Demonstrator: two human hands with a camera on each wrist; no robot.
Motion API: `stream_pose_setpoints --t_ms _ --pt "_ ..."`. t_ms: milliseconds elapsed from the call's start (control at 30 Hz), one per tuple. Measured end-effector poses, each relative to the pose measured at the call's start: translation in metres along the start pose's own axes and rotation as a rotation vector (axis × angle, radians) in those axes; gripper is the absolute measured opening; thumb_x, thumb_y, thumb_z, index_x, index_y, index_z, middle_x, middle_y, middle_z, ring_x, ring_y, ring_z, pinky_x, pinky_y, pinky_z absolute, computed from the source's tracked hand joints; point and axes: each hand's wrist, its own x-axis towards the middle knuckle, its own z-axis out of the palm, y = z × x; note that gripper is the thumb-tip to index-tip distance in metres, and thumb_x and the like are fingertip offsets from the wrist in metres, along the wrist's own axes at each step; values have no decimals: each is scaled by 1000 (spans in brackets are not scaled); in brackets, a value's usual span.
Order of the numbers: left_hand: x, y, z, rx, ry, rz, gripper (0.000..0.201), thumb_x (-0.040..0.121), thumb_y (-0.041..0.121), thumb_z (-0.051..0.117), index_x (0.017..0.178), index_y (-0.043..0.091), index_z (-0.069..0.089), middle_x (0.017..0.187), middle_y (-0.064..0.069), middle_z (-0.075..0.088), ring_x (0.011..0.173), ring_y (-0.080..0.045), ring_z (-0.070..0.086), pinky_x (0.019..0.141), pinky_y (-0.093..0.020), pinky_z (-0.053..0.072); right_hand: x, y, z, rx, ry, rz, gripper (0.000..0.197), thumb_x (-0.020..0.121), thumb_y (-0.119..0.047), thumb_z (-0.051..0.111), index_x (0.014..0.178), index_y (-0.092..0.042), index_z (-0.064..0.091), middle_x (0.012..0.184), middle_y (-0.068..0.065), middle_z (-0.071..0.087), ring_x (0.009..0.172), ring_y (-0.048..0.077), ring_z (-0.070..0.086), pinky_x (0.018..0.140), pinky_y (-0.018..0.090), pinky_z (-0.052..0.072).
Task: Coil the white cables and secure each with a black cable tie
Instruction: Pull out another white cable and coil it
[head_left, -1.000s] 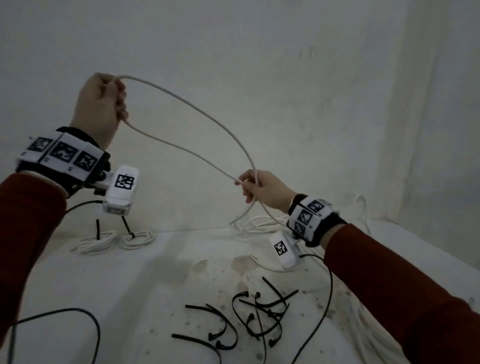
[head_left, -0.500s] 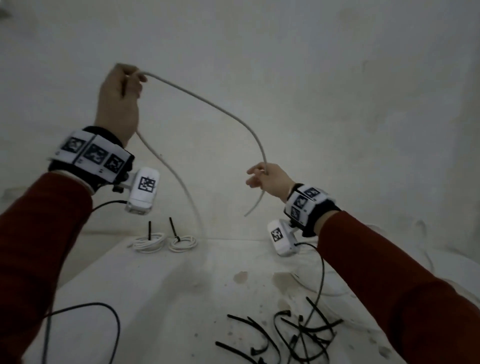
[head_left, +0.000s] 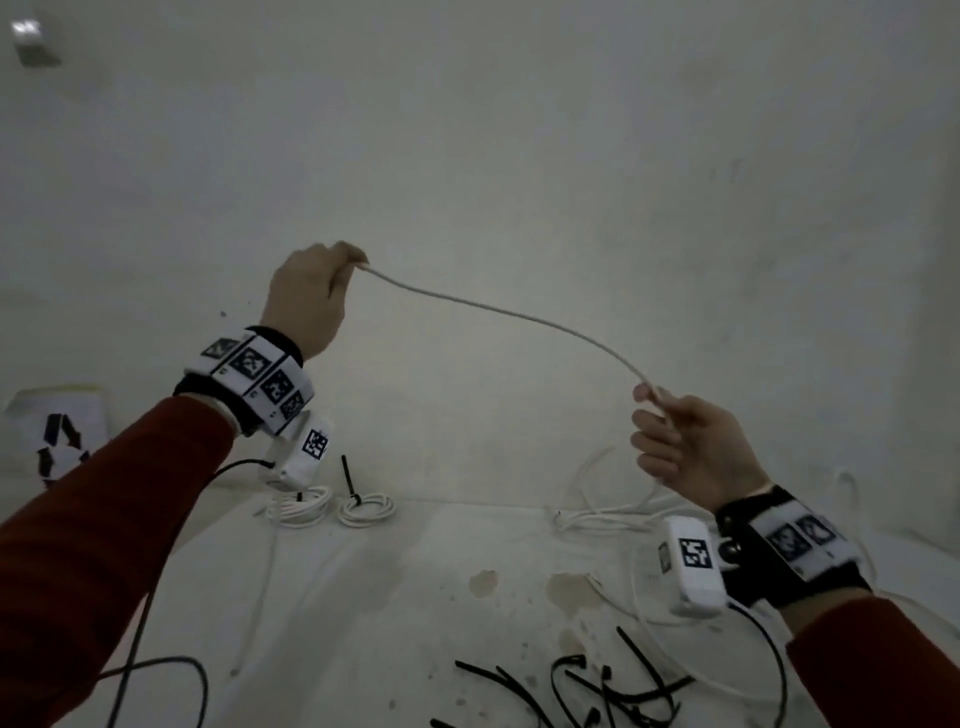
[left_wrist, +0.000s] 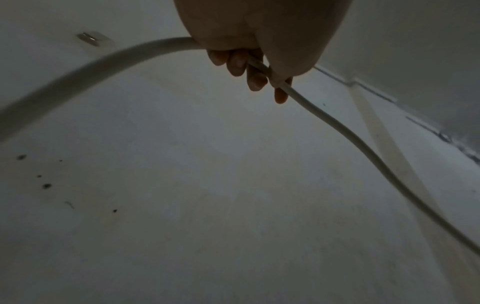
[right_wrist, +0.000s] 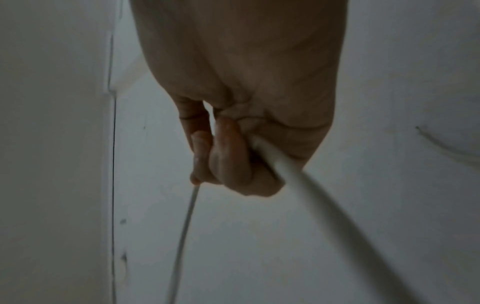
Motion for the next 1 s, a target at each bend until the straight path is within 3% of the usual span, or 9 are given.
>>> stream_pose_setpoints --t_ms 100,233,333,400,500,567,667,833,1000 --pt "-14 9 18 96 -102 93 41 94 32 34 101 6 65 74 -17 56 68 -34 52 62 -42 42 -16 -14 3 106 -162 -90 45 106 -32 17 144 -16 33 65 5 31 53 18 28 52 31 25" --pt "-33 19 40 181 -186 228 44 94 37 34 90 7 66 67 -14 55 56 -31 49 51 -36 38 -32 -36 30 176 -53 -313 36 94 -14 38 119 6 54 71 9 48 62 20 38 61 32 35" --pt "-46 22 53 235 -241 356 43 92 35 35 80 8 66 61 -11 52 51 -27 48 47 -31 33 -35 -49 55 158 138 -536 42 80 -2 58 122 4 54 72 3 53 59 15 45 58 26 45" --pt "-54 28 59 258 -250 475 44 92 37 33 76 11 65 62 -8 53 54 -26 48 51 -30 28 -30 -52 71 66 220 -630 36 89 -19 51 123 -9 53 63 -5 54 50 8 44 53 19 45" --pt "-62 39 60 227 -274 628 54 100 41 20 75 16 62 65 -4 54 58 -25 48 51 -31 30 -23 -51 85 -11 322 -688 43 85 -42 43 122 -23 53 47 -9 39 38 4 30 40 14 32" --pt "-67 47 59 206 -273 717 58 102 39 12 75 19 59 65 -2 54 59 -24 46 50 -31 34 -20 -51 87 -42 353 -726 39 92 -43 40 122 -22 54 48 -8 34 41 6 27 42 16 31" --pt "-75 62 54 172 -274 831 50 104 32 11 78 24 53 69 2 54 65 -19 40 51 -30 36 -14 -50 86 -105 372 -776 30 102 -28 34 118 -15 56 60 -8 52 52 7 44 59 19 44" --pt "-84 91 42 128 -335 951 44 103 31 16 82 28 54 74 7 53 70 -16 38 57 -27 35 3 -34 85 -512 524 -837 18 101 -14 42 104 -10 60 94 -1 74 83 14 68 81 24 50" --pt "-82 115 29 63 -308 1014 39 104 26 19 85 27 52 75 6 54 72 -16 37 63 -25 25 21 -12 79 -1054 545 -658 18 98 1 45 88 -9 55 89 10 70 71 16 69 73 25 55"
